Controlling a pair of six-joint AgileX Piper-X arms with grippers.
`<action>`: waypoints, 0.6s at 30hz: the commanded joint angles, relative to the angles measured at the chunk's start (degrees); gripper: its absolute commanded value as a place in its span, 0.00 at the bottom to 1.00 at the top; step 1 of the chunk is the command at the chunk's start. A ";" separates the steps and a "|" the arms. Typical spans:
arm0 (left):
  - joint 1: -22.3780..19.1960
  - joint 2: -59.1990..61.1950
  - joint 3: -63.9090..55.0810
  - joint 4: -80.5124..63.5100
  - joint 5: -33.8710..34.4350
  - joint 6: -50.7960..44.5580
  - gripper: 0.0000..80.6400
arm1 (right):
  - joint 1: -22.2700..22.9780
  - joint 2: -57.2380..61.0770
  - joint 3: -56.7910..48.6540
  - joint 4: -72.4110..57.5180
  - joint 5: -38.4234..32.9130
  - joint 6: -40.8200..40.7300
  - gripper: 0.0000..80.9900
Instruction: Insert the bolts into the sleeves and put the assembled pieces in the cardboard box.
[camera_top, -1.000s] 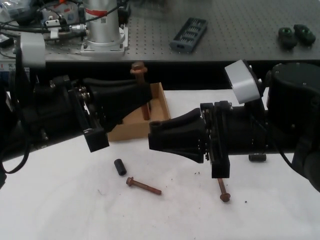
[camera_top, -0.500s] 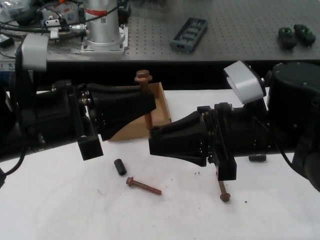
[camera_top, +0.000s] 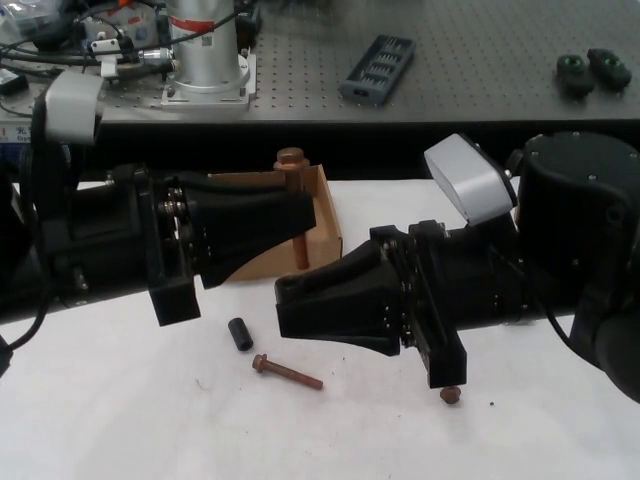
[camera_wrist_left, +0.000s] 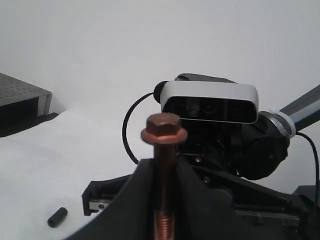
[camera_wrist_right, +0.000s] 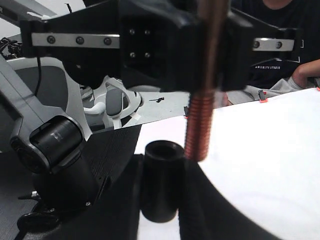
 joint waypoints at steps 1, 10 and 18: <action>-0.21 -0.02 -0.83 -1.65 0.71 -0.83 0.01 | -0.43 -0.04 -0.24 -1.01 -0.87 0.10 0.05; -0.21 -0.02 -0.83 -1.65 0.49 -0.94 0.01 | -0.78 -0.04 -0.24 -1.01 0.03 -0.80 0.05; -0.21 -0.02 -0.83 -1.65 0.49 -2.19 0.01 | -1.32 -0.04 -0.24 -1.01 1.35 -1.31 0.05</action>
